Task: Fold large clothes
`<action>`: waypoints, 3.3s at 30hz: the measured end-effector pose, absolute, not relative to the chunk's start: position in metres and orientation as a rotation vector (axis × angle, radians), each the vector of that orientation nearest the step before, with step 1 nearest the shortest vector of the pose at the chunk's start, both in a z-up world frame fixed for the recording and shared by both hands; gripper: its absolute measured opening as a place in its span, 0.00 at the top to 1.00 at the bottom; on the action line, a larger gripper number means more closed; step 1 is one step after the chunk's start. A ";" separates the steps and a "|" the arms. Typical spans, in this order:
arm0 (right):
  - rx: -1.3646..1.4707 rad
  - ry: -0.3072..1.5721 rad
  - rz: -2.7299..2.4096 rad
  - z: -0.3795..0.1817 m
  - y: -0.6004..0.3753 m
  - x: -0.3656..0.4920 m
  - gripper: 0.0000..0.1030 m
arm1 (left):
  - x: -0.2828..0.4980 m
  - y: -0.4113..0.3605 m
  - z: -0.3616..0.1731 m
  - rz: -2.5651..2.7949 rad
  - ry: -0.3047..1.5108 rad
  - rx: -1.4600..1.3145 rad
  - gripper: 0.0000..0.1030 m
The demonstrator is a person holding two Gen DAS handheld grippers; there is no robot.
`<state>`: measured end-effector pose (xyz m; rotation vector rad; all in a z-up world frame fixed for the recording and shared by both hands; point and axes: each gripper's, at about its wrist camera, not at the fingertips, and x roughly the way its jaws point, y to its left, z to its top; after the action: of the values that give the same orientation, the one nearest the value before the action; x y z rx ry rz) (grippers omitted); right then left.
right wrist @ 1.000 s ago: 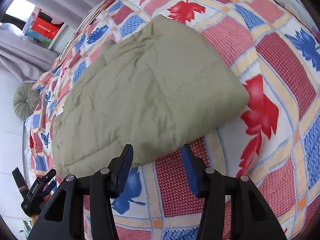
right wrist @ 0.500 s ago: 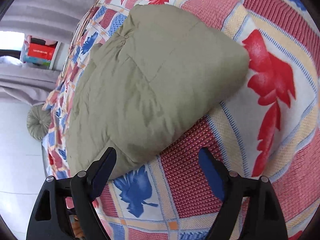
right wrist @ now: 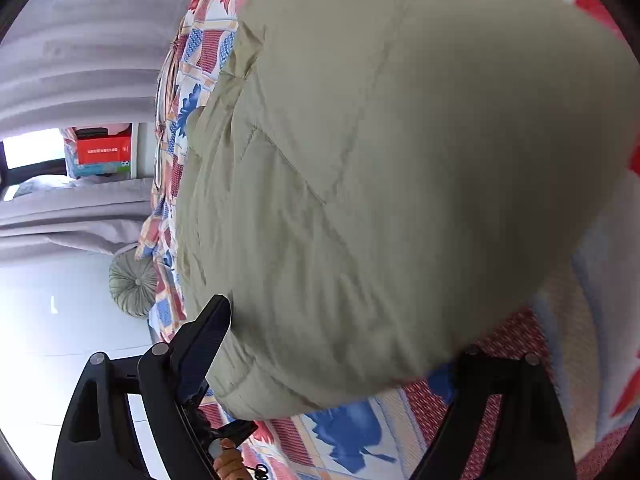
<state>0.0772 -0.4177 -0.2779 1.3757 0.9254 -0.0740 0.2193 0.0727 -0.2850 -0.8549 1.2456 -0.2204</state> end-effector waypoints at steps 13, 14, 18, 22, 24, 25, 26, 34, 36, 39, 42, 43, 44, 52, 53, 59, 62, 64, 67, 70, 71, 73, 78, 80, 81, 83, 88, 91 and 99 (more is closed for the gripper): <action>1.474 0.914 -0.053 -0.287 -0.415 0.094 0.12 | 0.222 0.058 -0.245 -0.275 1.157 -0.633 0.80; 1.480 0.921 -0.064 -0.287 -0.415 0.093 0.39 | 0.221 0.056 -0.240 -0.286 1.150 -0.622 0.80; 1.492 0.903 -0.045 -0.281 -0.416 0.084 0.67 | 0.210 0.057 -0.219 -0.316 1.120 -0.583 0.80; 1.451 0.896 -0.003 -0.260 -0.412 0.072 0.71 | 0.184 0.064 -0.204 -0.336 1.132 -0.547 0.80; 1.423 0.908 0.017 -0.250 -0.407 0.062 0.71 | 0.167 0.070 -0.198 -0.347 1.144 -0.540 0.80; 1.409 0.918 0.023 -0.246 -0.404 0.055 0.71 | 0.156 0.074 -0.197 -0.352 1.155 -0.542 0.80; 1.402 0.928 0.031 -0.243 -0.401 0.048 0.71 | 0.145 0.078 -0.196 -0.355 1.165 -0.543 0.80; 1.428 1.020 0.048 -0.244 -0.372 -0.032 0.71 | 0.065 0.098 -0.212 -0.344 1.295 -0.535 0.80; 1.443 1.040 0.027 -0.248 -0.367 -0.047 0.71 | 0.054 0.100 -0.220 -0.332 1.324 -0.517 0.80; 1.463 1.061 -0.008 -0.259 -0.363 -0.061 0.71 | 0.046 0.101 -0.232 -0.307 1.359 -0.491 0.72; 1.453 1.080 -0.039 -0.264 -0.363 -0.053 0.65 | 0.039 0.108 -0.236 -0.259 1.387 -0.480 0.58; 1.448 1.093 -0.050 -0.264 -0.363 -0.051 0.62 | 0.035 0.111 -0.234 -0.240 1.394 -0.459 0.56; 1.439 1.102 -0.056 -0.262 -0.363 -0.049 0.59 | 0.032 0.114 -0.231 -0.234 1.397 -0.437 0.56; 1.175 1.264 -0.120 -0.210 -0.368 -0.047 0.40 | 0.006 0.149 -0.168 -0.193 1.369 -0.226 0.56; 1.142 1.268 -0.118 -0.200 -0.370 -0.050 0.40 | 0.006 0.152 -0.160 -0.188 1.349 -0.207 0.56; 0.980 1.222 -0.073 -0.150 -0.368 -0.044 0.74 | 0.040 0.137 -0.128 -0.248 1.236 -0.216 0.56; 0.920 1.178 -0.055 -0.142 -0.358 -0.027 0.75 | 0.069 0.094 -0.132 -0.345 1.204 -0.212 0.56; 0.880 1.168 -0.035 -0.144 -0.348 -0.002 0.75 | 0.089 0.056 -0.137 -0.430 1.169 -0.191 0.56; 0.805 1.154 0.011 -0.154 -0.330 0.023 0.75 | 0.121 0.000 -0.152 -0.495 1.141 -0.163 0.56; 0.738 1.126 0.080 -0.165 -0.310 0.065 0.75 | 0.153 -0.040 -0.179 -0.476 1.131 -0.118 0.56; 0.709 1.125 0.092 -0.171 -0.305 0.074 0.75 | 0.163 -0.049 -0.189 -0.454 1.140 -0.101 0.56; 0.631 1.140 0.086 -0.187 -0.290 0.105 0.75 | 0.180 -0.055 -0.214 -0.407 1.162 -0.100 0.56; 0.631 1.210 0.050 -0.239 -0.287 0.141 0.84 | 0.200 -0.054 -0.252 -0.392 1.211 -0.123 0.56; 0.656 1.223 0.037 -0.252 -0.293 0.144 0.97 | 0.202 -0.053 -0.248 -0.409 1.223 -0.117 0.56; 0.673 1.228 0.043 -0.254 -0.295 0.145 0.97 | 0.203 -0.050 -0.244 -0.417 1.223 -0.114 0.56; 0.681 1.245 0.067 -0.250 -0.302 0.145 0.97 | 0.202 -0.038 -0.233 -0.397 1.203 -0.094 0.56; 0.537 1.226 -0.045 -0.217 -0.350 0.126 0.97 | 0.204 0.038 -0.210 -0.202 1.144 -0.100 0.56; 0.475 1.199 -0.219 -0.207 -0.399 0.105 0.97 | 0.213 0.082 -0.227 -0.128 1.182 -0.194 0.56; 0.609 1.172 -0.315 -0.250 -0.449 0.098 0.98 | 0.238 0.060 -0.263 -0.085 1.169 -0.070 0.54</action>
<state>0.0980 -0.4492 -0.2501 0.6090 1.1717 -0.3153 0.2377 0.0595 -0.2634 -0.0704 1.1686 -0.0845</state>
